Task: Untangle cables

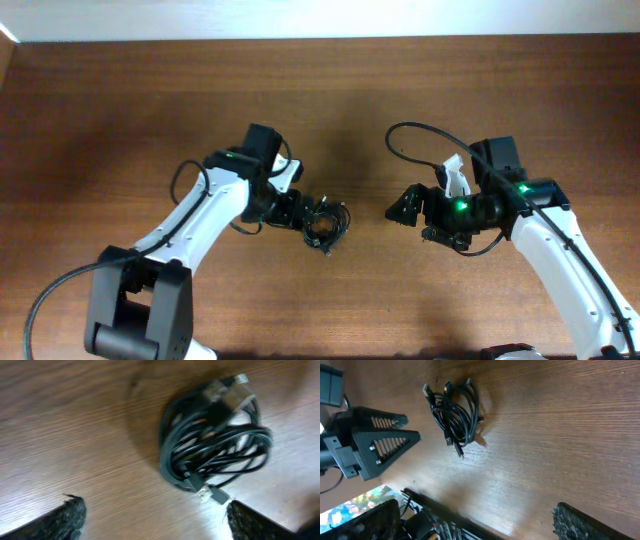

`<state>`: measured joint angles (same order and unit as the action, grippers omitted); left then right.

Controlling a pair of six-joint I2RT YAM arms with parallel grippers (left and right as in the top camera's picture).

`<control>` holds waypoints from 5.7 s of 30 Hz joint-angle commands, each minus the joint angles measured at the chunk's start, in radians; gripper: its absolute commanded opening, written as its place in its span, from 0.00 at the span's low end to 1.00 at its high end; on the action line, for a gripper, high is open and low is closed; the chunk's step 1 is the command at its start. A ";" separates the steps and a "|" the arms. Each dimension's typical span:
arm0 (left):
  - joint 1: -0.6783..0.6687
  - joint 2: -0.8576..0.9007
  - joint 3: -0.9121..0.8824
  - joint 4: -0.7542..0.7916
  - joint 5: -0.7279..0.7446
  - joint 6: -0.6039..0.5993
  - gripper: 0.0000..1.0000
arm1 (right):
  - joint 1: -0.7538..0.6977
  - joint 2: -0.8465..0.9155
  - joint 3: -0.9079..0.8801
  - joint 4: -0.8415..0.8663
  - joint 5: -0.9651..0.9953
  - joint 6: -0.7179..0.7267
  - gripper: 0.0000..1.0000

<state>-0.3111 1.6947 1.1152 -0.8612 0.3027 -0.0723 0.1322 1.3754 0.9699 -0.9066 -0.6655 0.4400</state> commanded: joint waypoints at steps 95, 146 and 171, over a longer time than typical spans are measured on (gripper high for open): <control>-0.124 0.017 0.450 -0.146 -0.057 -0.089 0.00 | 0.005 0.006 -0.002 -0.017 0.031 -0.023 0.98; -0.230 0.013 0.679 -0.291 0.211 -0.512 0.00 | 0.004 0.006 -0.001 0.497 -0.397 0.203 0.98; -0.087 0.013 0.679 -0.360 -0.141 -0.496 0.00 | 0.004 0.006 -0.001 0.112 0.258 0.209 0.44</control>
<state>-0.3985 1.7245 1.7893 -1.2175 0.2768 -0.5728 0.1318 1.3785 0.9630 -0.7757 -0.5266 0.6521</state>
